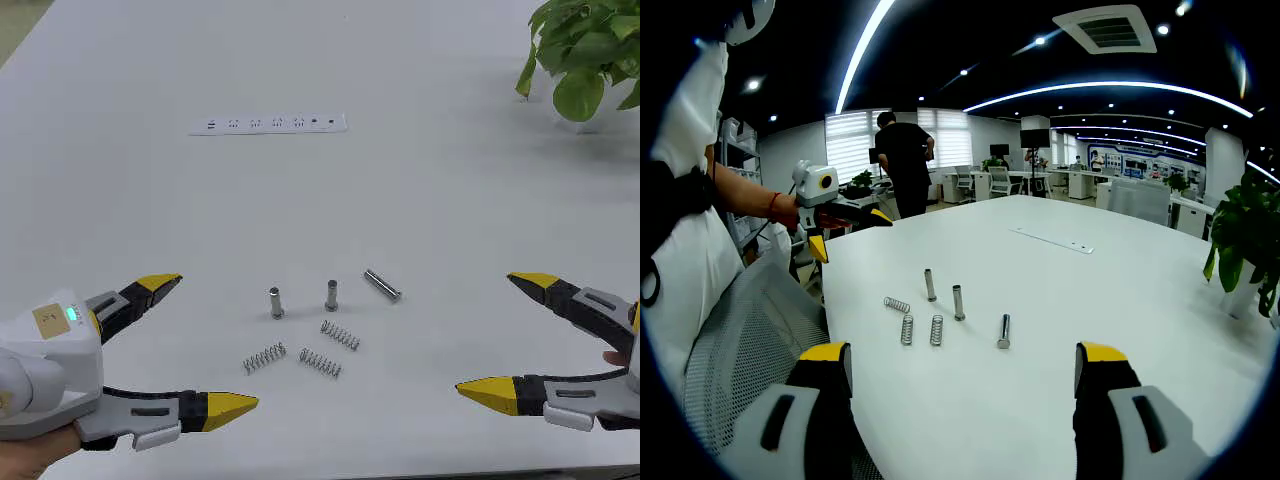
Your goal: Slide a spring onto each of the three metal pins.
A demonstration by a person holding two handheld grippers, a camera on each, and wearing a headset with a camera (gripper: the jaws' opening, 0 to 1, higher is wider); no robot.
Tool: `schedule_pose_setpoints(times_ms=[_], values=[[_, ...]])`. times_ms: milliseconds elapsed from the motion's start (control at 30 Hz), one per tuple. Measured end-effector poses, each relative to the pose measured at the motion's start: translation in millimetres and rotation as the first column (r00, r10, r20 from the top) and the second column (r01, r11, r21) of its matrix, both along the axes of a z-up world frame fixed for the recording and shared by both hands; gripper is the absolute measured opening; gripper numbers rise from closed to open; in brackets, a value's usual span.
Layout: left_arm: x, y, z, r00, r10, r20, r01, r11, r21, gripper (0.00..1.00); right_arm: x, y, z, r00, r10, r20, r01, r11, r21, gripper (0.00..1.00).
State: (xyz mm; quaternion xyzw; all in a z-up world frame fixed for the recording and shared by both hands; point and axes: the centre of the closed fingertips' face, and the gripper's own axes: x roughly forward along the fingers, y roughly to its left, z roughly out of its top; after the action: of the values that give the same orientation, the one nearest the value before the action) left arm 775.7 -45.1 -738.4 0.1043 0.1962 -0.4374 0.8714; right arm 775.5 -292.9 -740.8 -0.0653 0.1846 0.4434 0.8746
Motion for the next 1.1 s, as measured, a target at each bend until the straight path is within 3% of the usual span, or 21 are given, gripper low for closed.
schedule_pose_setpoints(times_ms=[833, 1100], values=[[2.7, 10.0, -8.7, 1.0, 0.002, -0.006, -0.002, 1.0, -0.004, 1.0, 3.0, 3.1, 3.9, 1.0, -0.003, -0.003, 0.003, 1.0, -0.009, 0.92], [0.6, 3.3, -4.2, 1.0, 0.001, -0.004, -0.001, 1.0, -0.007, 1.0, 13.2, 5.5, 11.7, 1.0, -0.009, 0.002, 0.009, 1.0, -0.015, 0.89]])
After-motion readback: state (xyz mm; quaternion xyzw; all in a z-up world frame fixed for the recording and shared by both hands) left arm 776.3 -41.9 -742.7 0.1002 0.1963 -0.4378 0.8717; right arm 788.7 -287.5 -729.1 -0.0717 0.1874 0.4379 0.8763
